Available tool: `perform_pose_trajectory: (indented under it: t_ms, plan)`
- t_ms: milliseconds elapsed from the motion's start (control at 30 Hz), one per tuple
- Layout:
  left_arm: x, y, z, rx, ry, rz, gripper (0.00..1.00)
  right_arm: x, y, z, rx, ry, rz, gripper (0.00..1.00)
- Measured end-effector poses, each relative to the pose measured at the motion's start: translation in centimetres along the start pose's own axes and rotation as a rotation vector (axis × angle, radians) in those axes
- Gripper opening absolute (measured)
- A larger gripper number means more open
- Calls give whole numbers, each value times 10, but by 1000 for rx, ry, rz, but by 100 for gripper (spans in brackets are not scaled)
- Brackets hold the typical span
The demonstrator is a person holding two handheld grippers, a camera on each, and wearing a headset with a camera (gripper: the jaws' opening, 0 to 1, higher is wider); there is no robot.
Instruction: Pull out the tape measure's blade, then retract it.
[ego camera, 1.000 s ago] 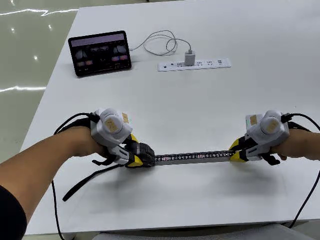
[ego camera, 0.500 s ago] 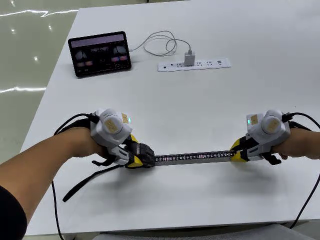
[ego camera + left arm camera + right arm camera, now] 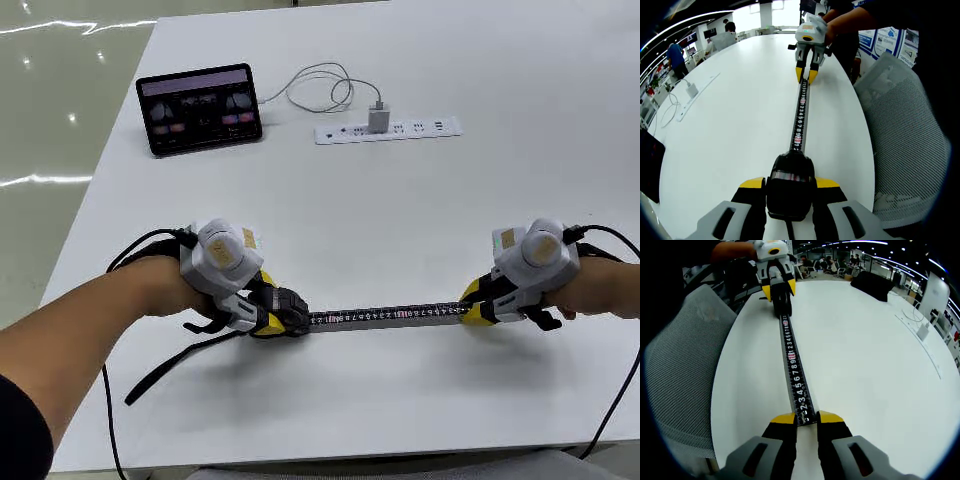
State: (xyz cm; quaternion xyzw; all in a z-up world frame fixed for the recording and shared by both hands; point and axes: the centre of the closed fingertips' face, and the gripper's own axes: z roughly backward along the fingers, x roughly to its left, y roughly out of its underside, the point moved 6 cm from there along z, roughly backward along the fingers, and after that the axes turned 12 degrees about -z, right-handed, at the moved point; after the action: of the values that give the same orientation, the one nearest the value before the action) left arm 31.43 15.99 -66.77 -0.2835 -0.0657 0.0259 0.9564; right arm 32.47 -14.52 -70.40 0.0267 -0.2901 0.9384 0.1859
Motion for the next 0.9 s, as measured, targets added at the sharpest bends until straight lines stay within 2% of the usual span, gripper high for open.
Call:
perform_pose_trajectory:
  t_ms: [167,400,733,900]
  plan:
    - [0,-1,0,-5,-4,2,32,0,0,0,1,-9,-22,11]
    - [0,-1,-1,-10,4,-9,32,1,-2,0,19,-16,-5,11]
    - [3,-1,-1,-12,0,-23,32,0,-3,-1,47,-17,37,12]
    - [3,1,-1,-36,-3,-16,33,1,-4,-1,61,-15,69,12]
